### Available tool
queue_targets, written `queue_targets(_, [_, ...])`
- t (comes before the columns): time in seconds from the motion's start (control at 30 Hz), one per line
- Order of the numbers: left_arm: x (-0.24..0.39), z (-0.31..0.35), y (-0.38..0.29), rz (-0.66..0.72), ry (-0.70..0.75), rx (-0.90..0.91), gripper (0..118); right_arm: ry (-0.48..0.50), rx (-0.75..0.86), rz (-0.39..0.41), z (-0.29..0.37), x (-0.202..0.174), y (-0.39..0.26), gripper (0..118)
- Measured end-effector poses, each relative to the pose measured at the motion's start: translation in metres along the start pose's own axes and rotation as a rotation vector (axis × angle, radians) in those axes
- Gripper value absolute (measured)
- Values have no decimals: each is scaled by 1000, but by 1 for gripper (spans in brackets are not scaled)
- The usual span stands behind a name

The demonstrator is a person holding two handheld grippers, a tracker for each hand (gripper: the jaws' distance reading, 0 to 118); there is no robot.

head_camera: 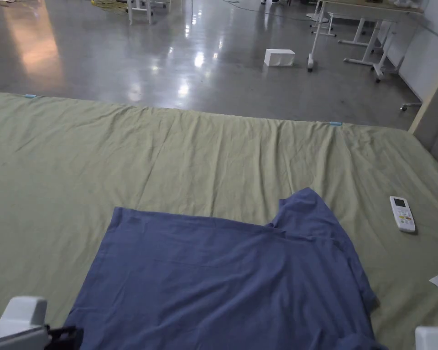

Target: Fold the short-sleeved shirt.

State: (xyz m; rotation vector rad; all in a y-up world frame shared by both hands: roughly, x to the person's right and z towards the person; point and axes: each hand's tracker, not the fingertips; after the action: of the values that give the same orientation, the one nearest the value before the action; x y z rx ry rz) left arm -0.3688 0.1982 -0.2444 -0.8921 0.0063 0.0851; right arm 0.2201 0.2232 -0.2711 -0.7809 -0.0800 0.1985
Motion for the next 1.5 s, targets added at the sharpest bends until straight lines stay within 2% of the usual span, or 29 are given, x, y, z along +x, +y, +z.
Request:
queue_targets(0.13, [29,5,23,-32,30,202,55,-11,255,-93,7,-23,33,92])
queue_targets(0.23, [50,9,35,-34,32,334,51,-19,405,-110,10,-48,50,91])
queue_targets(0.27, [56,11,37,-49,33,385,49,-30,444,-127,11,-58,54,91])
queue_targets(0.33, [72,17,38,-70,87,471,36,-37,515,-141,10,-74,58,85])
queue_targets(0.37, [79,19,40,-83,108,503,26,-40,549,-137,9,-82,59,80])
queue_targets(0.4, [85,20,41,-71,113,514,17,-44,586,-135,10,-88,60,65])
queue_targets(0.43, [89,22,41,-62,113,551,16,-49,647,-145,12,-94,58,49])
queue_targets(0.47, [92,24,41,-60,117,576,13,-62,699,-120,16,-98,60,30])
queue_targets(0.5, [94,25,42,-62,124,597,5,-82,731,-97,19,-102,62,13])
queue_targets(0.53, [96,26,41,-67,128,624,5,-69,707,-144,16,-105,59,9])
queue_targets(0.57, [100,29,38,-70,159,658,3,-104,768,-117,21,-108,61,7])
queue_targets(0.6, [102,32,37,-73,175,683,1,-78,743,-129,21,-108,61,2])
queue_targets(0.7, [102,35,36,-61,162,742,1,-98,781,-109,25,-113,64,0])
queue_targets(0.93, [93,31,35,-34,150,772,1,-80,775,-130,28,-105,74,0])
queue_targets(1.0, [89,27,40,-27,125,753,1,-82,770,-134,28,-102,76,0])
queue_targets(1.13, [85,29,36,-43,163,722,1,-73,766,-120,23,-98,75,0])
queue_targets(1.2, [80,30,36,-34,140,663,1,-57,737,-107,20,-98,75,0])
queue_targets(1.5, [20,33,11,30,63,193,2,-31,662,-89,8,-104,62,0])
